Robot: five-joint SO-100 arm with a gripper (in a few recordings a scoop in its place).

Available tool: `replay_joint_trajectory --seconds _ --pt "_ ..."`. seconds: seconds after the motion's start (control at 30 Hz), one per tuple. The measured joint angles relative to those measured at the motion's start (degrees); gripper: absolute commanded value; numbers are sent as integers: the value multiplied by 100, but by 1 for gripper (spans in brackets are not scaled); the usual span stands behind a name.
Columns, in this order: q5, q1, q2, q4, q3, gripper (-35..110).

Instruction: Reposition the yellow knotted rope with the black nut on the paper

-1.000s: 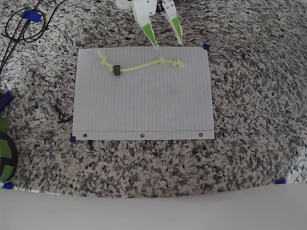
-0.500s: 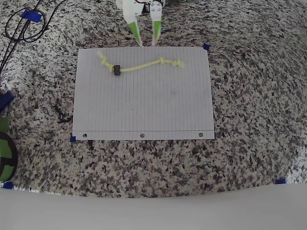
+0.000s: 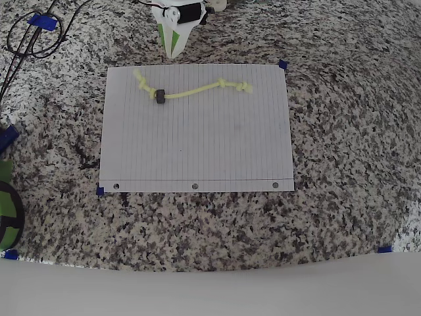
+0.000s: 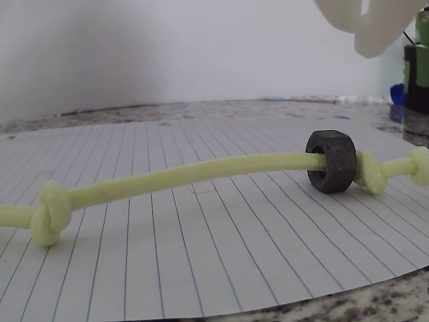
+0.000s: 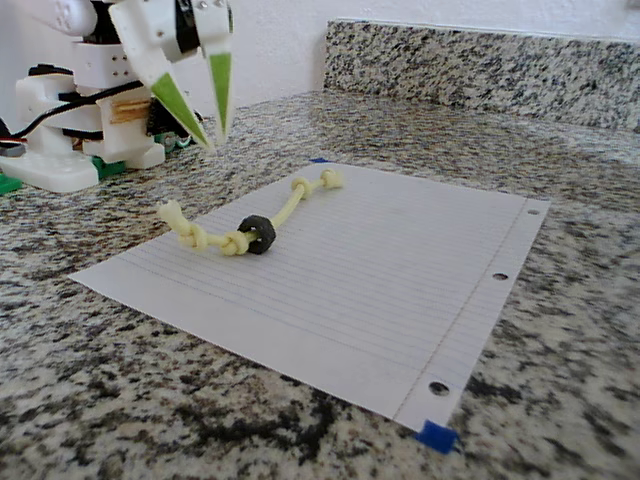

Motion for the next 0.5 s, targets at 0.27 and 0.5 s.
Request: replay_joint_trajectory --seconds 0.27,0.5 --pt "-1819 -404 782 334 18 0" --pt "-3894 -589 1582 105 519 0"
